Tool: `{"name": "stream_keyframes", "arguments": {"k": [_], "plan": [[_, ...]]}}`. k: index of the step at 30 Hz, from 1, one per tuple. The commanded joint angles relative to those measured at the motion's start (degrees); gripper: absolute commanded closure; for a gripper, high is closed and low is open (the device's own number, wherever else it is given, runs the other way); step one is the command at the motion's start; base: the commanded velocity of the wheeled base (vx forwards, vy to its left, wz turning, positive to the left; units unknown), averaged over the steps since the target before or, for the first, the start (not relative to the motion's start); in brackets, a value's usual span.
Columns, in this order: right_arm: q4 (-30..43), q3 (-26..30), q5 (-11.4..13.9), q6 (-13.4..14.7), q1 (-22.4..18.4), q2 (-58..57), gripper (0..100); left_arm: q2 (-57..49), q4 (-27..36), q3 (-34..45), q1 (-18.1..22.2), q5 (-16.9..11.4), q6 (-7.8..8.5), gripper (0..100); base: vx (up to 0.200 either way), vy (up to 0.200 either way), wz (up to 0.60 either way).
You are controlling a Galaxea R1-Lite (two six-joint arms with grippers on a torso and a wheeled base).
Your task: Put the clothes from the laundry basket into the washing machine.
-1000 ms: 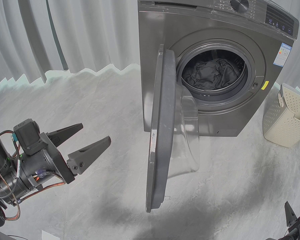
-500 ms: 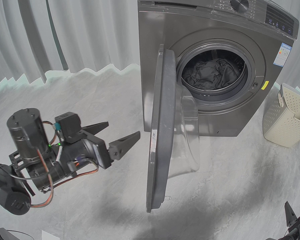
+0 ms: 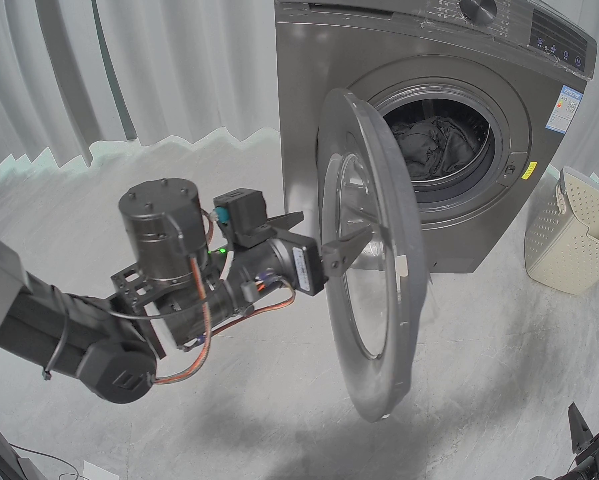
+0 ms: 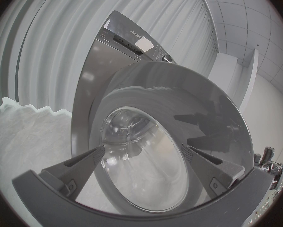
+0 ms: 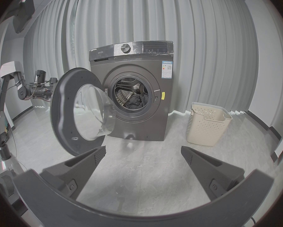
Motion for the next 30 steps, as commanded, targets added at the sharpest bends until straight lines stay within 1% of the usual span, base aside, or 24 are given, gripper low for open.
{"name": "stream_keyframes", "arguments": {"k": [1, 3, 4, 5, 7, 8, 9, 10, 11, 12, 13, 16, 18, 20, 21, 22, 23, 24, 25, 26, 27, 29, 30], "plan": [[0.0, 0.4, 0.0, 0.0, 0.0, -0.9, 0, 9.1, -0.1, -9.3, -1.9, 0.9, -1.01, 0, 0.0, 0.0, 0.0], [0.1, 0.4, -0.1, 0.0, 0.0, -0.9, 0, 12.1, -0.2, -13.0, -1.9, 1.4, -1.45, 0, 0.0, 0.0, 0.0], [0.0, 0.4, 0.0, 0.0, 0.0, -0.9, 0, 12.3, -0.1, -13.3, -1.9, 1.5, -1.45, 0, 0.0, 0.0, 0.0], [0.0, 0.4, -0.1, 0.0, 0.0, -0.9, 0, 15.4, -0.2, -16.9, -1.5, 2.5, -1.62, 0, 0.0, 0.0, 0.0], [0.0, 0.4, 0.0, 0.0, 0.0, -0.9, 0, 18.5, -0.1, -21.5, -1.1, 3.7, -1.97, 0, 0.0, 0.0, 0.0], [0.0, 0.4, 0.0, 0.0, 0.0, -0.9, 0, 20.1, 0.1, -24.5, -1.0, 4.2, -2.68, 0, 0.0, 0.0, 0.0], [0.0, 0.4, -0.1, 0.0, 0.0, -0.9, 0, 20.3, 0.4, -25.2, -1.0, 4.4, -2.85, 0, 0.0, 0.0, 0.0], [0.0, 0.4, -0.1, 0.0, 0.0, -0.9, 0, 21.8, 1.0, -28.6, -1.2, 4.9, -4.08, 0, 0.0, 0.0, 0.0], [0.0, 0.4, -0.1, 0.0, 0.0, -0.9, 0, 22.0, 1.2, -29.3, -1.3, 5.1, -4.35, 0, 0.0, 0.0, 0.0], [0.0, 0.4, 0.0, 0.0, 0.0, -0.9, 0, 23.5, 2.5, -32.7, -1.6, 6.0, -5.23, 0, 0.0, 0.0, 0.0], [0.0, 0.4, -0.1, 0.0, 0.1, -0.9, 0, 23.8, 2.7, -33.3, -1.6, 6.2, -5.31, 0, 0.0, 0.0, 0.0], [0.0, 0.4, -0.1, 0.0, 0.0, -0.9, 0, 27.6, 4.7, -40.8, -1.7, 8.7, -6.19, 0, 0.0, 0.0, 0.0], [0.1, 0.4, 0.0, 0.0, 0.0, -0.9, 0, 29.5, 5.6, -44.3, -1.6, 9.8, -6.54, 0, 0.0, 0.0, 0.0], [0.0, 0.4, 0.0, 0.0, 0.0, -0.9, 0, 31.9, 7.3, -49.6, -1.2, 11.5, -6.72, 0, 0.0, 0.0, 0.0], [0.0, 0.4, 0.0, 0.0, 0.0, -0.9, 0, 31.9, 7.3, -49.6, -1.2, 11.5, -6.72, 0, 0.0, 0.0, 0.0], [0.0, 0.4, -0.1, 0.0, 0.0, -0.9, 0, 34.3, 8.9, -55.2, -0.9, 13.3, -6.81, 0, 0.0, 0.0, 0.0], [0.0, 0.5, -0.1, 0.0, 0.0, -0.9, 0, 35.0, 9.3, -56.9, -0.8, 13.7, -7.16, 0, 0.0, 0.0, 0.0], [0.0, 0.4, 0.0, 0.0, 0.0, -0.9, 0, 35.2, 9.9, -57.9, -0.6, 13.9, -7.69, 0, 0.0, 0.0, 0.0], [0.0, 0.4, 0.0, 0.0, 0.0, -0.9, 0, 35.2, 9.9, -57.9, -0.6, 13.9, -7.69, 0, 0.0, 0.0, 0.0], [0.0, 0.4, 0.0, 0.0, 0.0, -0.9, 0, 34.8, 10.5, -57.3, -0.6, 13.9, -9.09, 0, 0.0, 0.0, 0.0], [0.0, 0.4, 0.0, 0.0, 0.0, -0.9, 0, 34.1, 10.4, -56.1, -0.8, 14.0, -9.44, 0, 0.0, 0.0, 0.0], [0.0, 0.4, -0.1, 0.0, 0.0, -0.9, 0, 30.7, 10.0, -51.1, -0.9, 13.9, -9.71, 0, 0.0, 0.0, 0.0], [0.0, 0.4, 0.0, 0.0, 0.0, -0.9, 0, 28.4, 9.7, -47.1, -0.9, 13.8, -9.71, 0, 0.0, 0.0, 0.0]]}}
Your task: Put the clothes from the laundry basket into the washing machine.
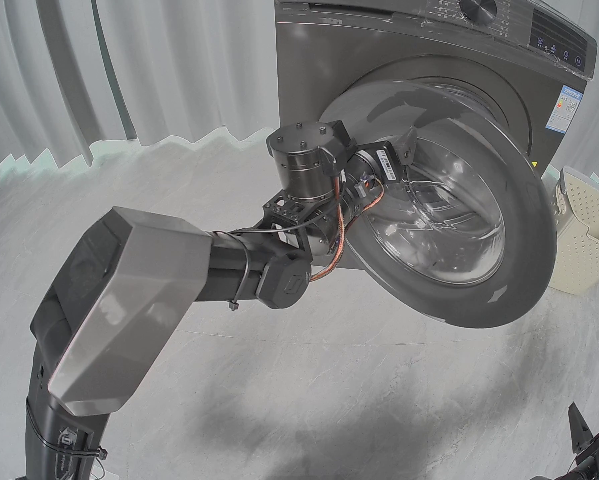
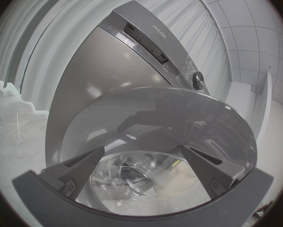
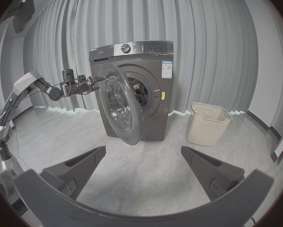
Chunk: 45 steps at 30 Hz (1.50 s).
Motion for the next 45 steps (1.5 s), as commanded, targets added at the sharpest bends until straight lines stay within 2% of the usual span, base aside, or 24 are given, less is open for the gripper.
{"name": "stream_keyframes", "arguments": {"k": [1, 4, 5, 6, 8, 9, 10, 11, 13, 15, 17, 18, 19, 21, 25, 28, 30, 34, 37, 40, 41, 42, 44, 45], "plan": [[0.0, 0.4, 0.0, 0.0, 0.0, -0.9, 0, -4.2, 1.0, 11.0, 0.1, 1.2, -1.91, 0, 0.0, 0.0, 0.0], [0.0, 0.4, 0.0, 0.0, 0.0, -0.9, 0, -14.6, -1.3, 27.7, -0.3, 0.6, -1.47, 0, 0.0, 0.0, 0.0], [0.1, 0.4, 0.0, 0.0, 0.1, -0.9, 0, -16.4, -1.7, 30.4, -0.3, 0.6, -1.38, 0, 0.0, 0.0, 0.0], [0.0, 0.4, -0.1, 0.2, 0.1, -0.9, 0, -22.8, -3.3, 40.4, -0.6, 0.6, -1.12, 0, 0.0, 0.0, 0.0], [0.1, 0.4, -0.1, 0.1, 0.1, -0.9, 0, -31.9, -4.6, 53.0, -1.3, 0.6, 0.03, 0, 0.0, 0.0, 0.0], [0.1, 0.4, -0.1, 0.0, 0.0, -0.9, 0, -34.6, -4.7, 56.3, -1.3, 0.6, 0.82, 0, 0.0, 0.0, 0.0], [0.1, 0.4, -0.1, 0.0, 0.0, -0.9, 0, -40.6, -4.7, 63.1, -1.3, 0.6, 3.19, 0, 0.0, 0.0, 0.0], [0.1, 0.4, -0.1, 0.0, 0.0, -0.9, 0, -42.7, -4.7, 65.2, -1.2, 0.6, 4.07, 0, 0.0, 0.0, 0.0], [0.1, 0.4, -0.1, 0.0, 0.0, -0.9, 0, -53.5, -4.4, 75.3, -0.4, 0.6, 9.87, 0, 0.0, 0.0, 0.0], [0.1, 0.4, -0.1, 0.0, 0.0, -0.9, 0, -62.0, -3.8, 81.7, 1.3, 0.7, 13.74, 0, 0.0, 0.0, 0.0], [0.1, 0.4, -0.1, 0.0, 0.1, -0.9, 0, -69.2, -2.4, 86.7, 3.4, 0.8, 16.2, 0, 0.0, 0.0, 0.0], [0.1, 0.4, -0.1, 0.0, 0.0, -0.9, 0, -71.0, -1.8, 87.7, 4.0, 0.8, 16.73, 0, 0.0, 0.0, 0.0], [0.0, 0.5, -0.1, 0.0, 0.1, -0.9, 0, -77.2, 0.7, 91.0, 6.2, 0.7, 18.4, 0, 0.0, 0.0, 0.0], [-0.1, 0.5, 0.0, 0.2, 0.1, -0.9, 0, -86.4, 6.8, 94.3, 9.8, 1.2, 20.07, 0, 0.0, 0.0, 0.0], [0.0, 0.4, -0.1, 0.0, 0.0, -0.8, 0, -100.7, 20.3, 96.6, 19.0, 0.6, 20.51, 0, 0.0, 0.0, 0.0], [0.1, 0.4, -0.1, -0.1, -0.1, -0.8, 0, -108.7, 28.9, 97.2, 23.9, 0.6, 20.42, 0, 0.0, 0.0, 0.0], [0.1, 0.4, -0.1, -0.1, -0.1, -0.8, 0, -111.9, 30.8, 98.7, 25.6, 0.6, 20.33, 0, 0.0, 0.0, 0.0], [0.1, 0.4, -0.1, -0.1, 0.0, -0.8, 0, -118.3, 31.5, 104.5, 28.2, -0.4, 21.65, 0, 0.0, 0.0, 0.0], [0.1, 0.4, -0.1, -0.1, 0.0, -0.8, 0, -123.6, 37.9, 104.6, 30.1, -2.0, 20.68, 0, 0.0, 0.0, 0.0], [0.1, 0.4, -0.1, -0.1, -0.1, -0.8, 0, -129.1, 44.5, 104.6, 35.8, -4.5, 21.21, 0, 0.0, 0.0, 0.0], [0.1, 0.4, -0.1, -0.1, -0.1, -0.8, 0, -130.8, 47.2, 104.6, 37.3, -6.2, 21.03, 0, 0.0, 0.0, 0.0], [0.2, 0.4, -0.1, -0.1, -0.1, -0.8, 0, -131.2, 48.0, 104.6, 37.5, -6.5, 20.42, 0, 0.0, 0.0, 0.0], [0.0, 0.4, -0.1, -0.1, -0.1, -0.8, 0, -130.5, 48.6, 104.6, 37.4, -5.4, 18.57, 0, 0.0, 0.0, 0.0], [0.0, 0.4, -0.1, 0.0, 0.0, -0.8, 0, -130.6, 48.6, 104.6, 37.6, -5.2, 18.4, 0, 0.0, 0.0, 0.0]]}}
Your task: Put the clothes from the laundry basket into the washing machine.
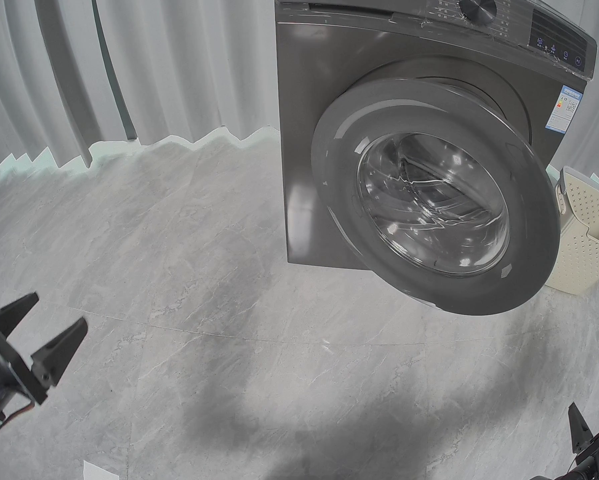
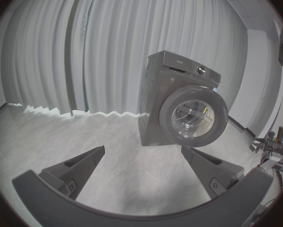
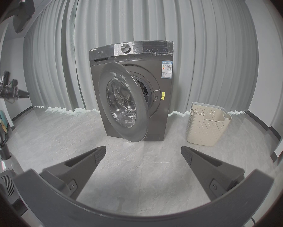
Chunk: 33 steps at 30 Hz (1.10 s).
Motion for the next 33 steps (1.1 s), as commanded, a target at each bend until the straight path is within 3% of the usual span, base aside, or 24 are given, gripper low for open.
{"name": "stream_keyframes", "arguments": {"k": [1, 5, 7, 10, 13, 22, 33], "plan": [[0.0, 0.4, 0.0, 0.0, 0.0, -0.8, 0, -39.4, 21.5, 18.6, 17.5, -3.5, 2.4, 0, 0.0, 0.0, 0.0], [0.0, 0.4, 0.0, 0.0, 0.0, -0.8, 0, -39.8, 21.5, 18.6, 21.8, -4.2, 4.6, 0, 0.0, 0.0, 0.0], [0.0, 0.4, 0.0, -0.1, 0.0, -0.8, 0, -41.0, 21.4, 18.6, 20.8, -6.0, 6.36, 0, 0.0, 0.0, 0.0], [0.0, 0.4, 0.1, -0.1, 0.0, -0.9, 0, -44.4, 21.6, 18.6, 22.0, -6.7, 5.39, 0, 0.0, 0.0, 0.0], [0.0, 0.4, 0.1, -0.1, 0.0, -0.8, 0, -44.4, 21.5, 18.6, 22.1, -3.9, 5.22, 0, 0.0, 0.0, 0.0], [0.0, 0.4, 0.1, 0.0, 0.0, -0.9, 0, -44.2, 21.7, 18.6, 22.0, -6.1, 4.69, 0, 0.0, 0.0, 0.0], [0.0, 0.5, 0.1, 0.0, 0.0, -0.9, 0, -44.2, 21.7, 18.6, 21.9, -6.1, 4.69, 0, 0.0, -0.2, 0.0]]}}
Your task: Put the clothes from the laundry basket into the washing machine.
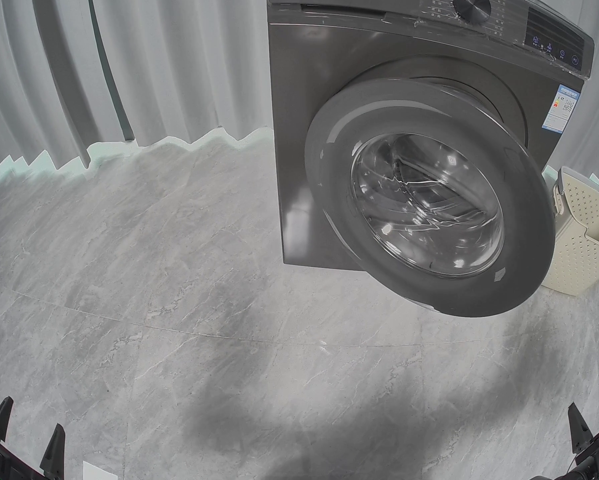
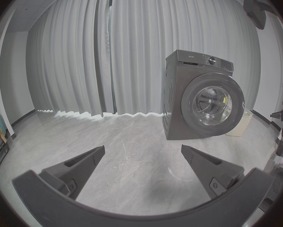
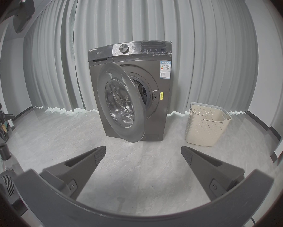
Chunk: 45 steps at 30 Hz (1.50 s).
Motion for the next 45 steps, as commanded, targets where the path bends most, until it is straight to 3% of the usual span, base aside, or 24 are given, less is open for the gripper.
{"name": "stream_keyframes", "arguments": {"k": [1, 16, 30, 35, 37, 42, 44, 45], "plan": [[0.0, 0.4, 0.0, 0.0, 0.0, -0.9, 0, -0.4, 0.0, 1.0, 0.0, -0.1, 0.0, 0, 0.0, -0.2, 0.0], [0.0, 0.4, -0.1, 0.1, -0.1, -0.8, 0, -0.4, 0.0, 1.0, 0.0, -0.4, 0.17, 0, 0.0, 0.0, -0.16], [-2.4, 0.6, 0.5, 0.2, -0.1, -0.9, 0, -0.4, 0.0, 1.0, 0.0, -0.4, 0.08, 0, 0.0, -0.2, 0.0], [-2.4, -10.7, 1.1, 2.3, 0.7, 3.4, 0, -0.4, 0.0, 1.0, 0.0, -0.4, 0.26, 0, 0.0, -0.2, 0.0], [0.0, -10.9, 3.6, 1.9, 1.3, 8.2, 0, -0.4, 0.0, 1.0, 0.0, -0.5, 0.44, 0, 0.0, -0.2, 0.0], [-1.2, -10.6, 17.1, -2.4, 2.3, 25.4, 0, -0.5, 0.0, 1.0, 0.0, -0.5, 0.44, 0, 0.0, 0.0, 0.0], [-1.2, -10.6, 17.1, -2.4, 2.3, 25.4, 0, -0.5, 0.0, 1.0, 0.0, -0.5, 0.44, 0, 0.0, 0.0, 0.0], [-8.5, -11.4, 22.0, -4.4, 4.3, 36.2, 0, -0.5, 0.0, 1.0, 0.0, -0.6, 0.61, 0, 0.0, 0.0, 0.0]]}}
